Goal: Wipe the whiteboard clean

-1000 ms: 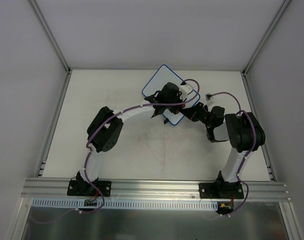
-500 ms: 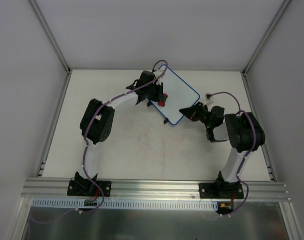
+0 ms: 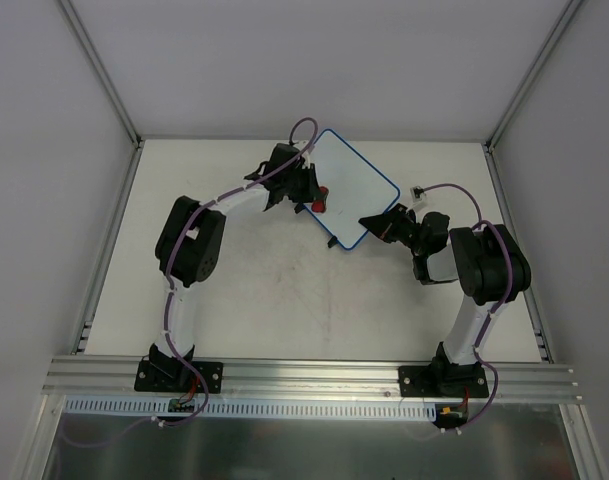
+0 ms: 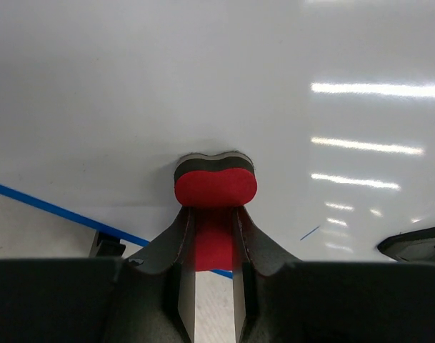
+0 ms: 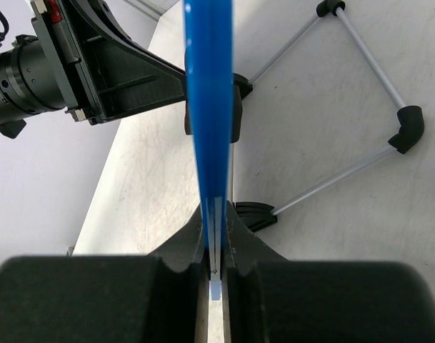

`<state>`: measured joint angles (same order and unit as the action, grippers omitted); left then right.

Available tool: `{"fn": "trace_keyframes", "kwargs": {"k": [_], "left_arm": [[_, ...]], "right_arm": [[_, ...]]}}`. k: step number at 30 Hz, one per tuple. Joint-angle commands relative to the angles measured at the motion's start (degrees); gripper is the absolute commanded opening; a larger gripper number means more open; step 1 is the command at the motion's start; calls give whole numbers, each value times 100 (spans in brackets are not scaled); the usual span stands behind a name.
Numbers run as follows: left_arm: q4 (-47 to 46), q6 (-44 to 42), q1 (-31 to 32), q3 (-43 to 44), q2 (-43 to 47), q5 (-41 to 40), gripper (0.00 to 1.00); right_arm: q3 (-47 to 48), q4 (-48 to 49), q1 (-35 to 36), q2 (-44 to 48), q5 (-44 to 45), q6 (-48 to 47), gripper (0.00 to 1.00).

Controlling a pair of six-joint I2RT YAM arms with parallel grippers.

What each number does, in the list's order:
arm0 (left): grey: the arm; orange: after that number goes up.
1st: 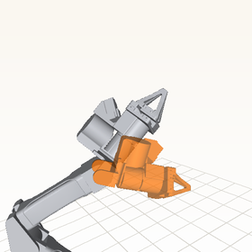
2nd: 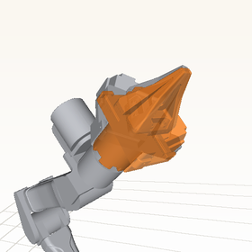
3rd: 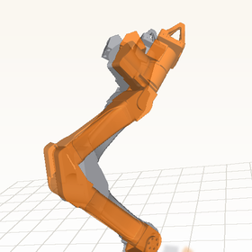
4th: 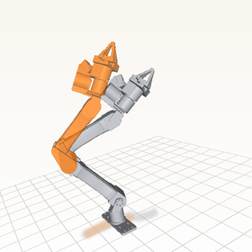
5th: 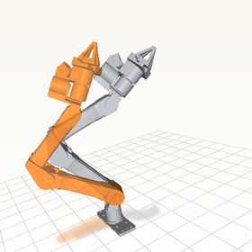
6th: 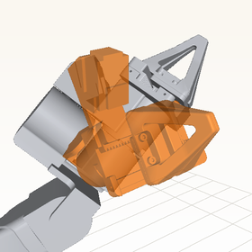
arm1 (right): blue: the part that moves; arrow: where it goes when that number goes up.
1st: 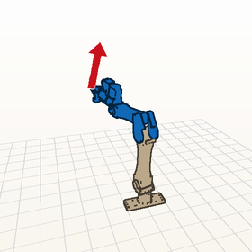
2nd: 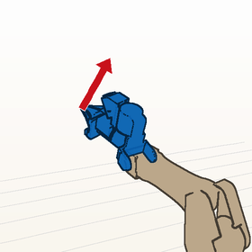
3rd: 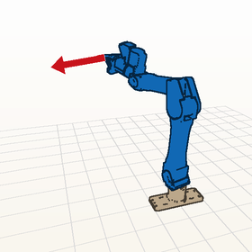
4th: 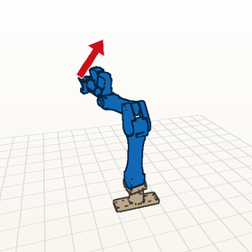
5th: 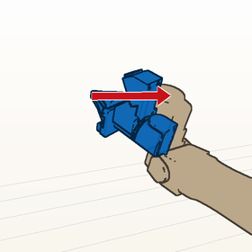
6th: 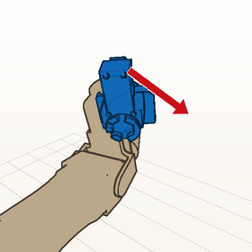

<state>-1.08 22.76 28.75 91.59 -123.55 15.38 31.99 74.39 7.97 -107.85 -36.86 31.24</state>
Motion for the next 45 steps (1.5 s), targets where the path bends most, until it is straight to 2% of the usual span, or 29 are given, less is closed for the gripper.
{"fn": "trace_keyframes", "kwargs": {"k": [1, 6, 13, 15, 20, 28, 29, 33, 36, 42, 45], "left_arm": [[442, 149, -63, -457, -126, -525, 0], [433, 412, -115, -616, -82, -931, 0], [433, 404, -142, -643, -100, -651, 0], [433, 73, 50, -503, -117, -562, 0], [477, -720, 736, -300, -152, -931, 0], [591, -1493, 1062, -107, -134, -343, 0], [644, -1581, 1201, -63, -152, -551, 0], [1039, -2222, 1509, 349, -275, -552, 0], [1101, -2714, 1721, 342, -223, -684, 0], [1110, -2936, 1923, 316, -187, -825, 0], [1128, -2700, 1888, 412, -293, -1273, 0]], "right_arm": [[132, 1341, 73, -8, -111, -101, 0], [132, 1333, 73, 10, -111, -92, 0], [132, 1341, 73, 10, -111, -92, 0], [132, 1332, 65, 1, -102, -92, 0], [141, 1341, 73, -16, -102, -92, 0], [150, 1341, 82, -16, -102, -83, 0], [150, 1341, 82, -16, -102, -83, 0], [159, 1332, 73, -34, -111, -75, 0], [176, 1341, 82, -60, -111, -66, 0], [168, 1341, 73, -43, -119, -57, 0], [176, 1341, 73, -43, -119, -57, 0]]}}
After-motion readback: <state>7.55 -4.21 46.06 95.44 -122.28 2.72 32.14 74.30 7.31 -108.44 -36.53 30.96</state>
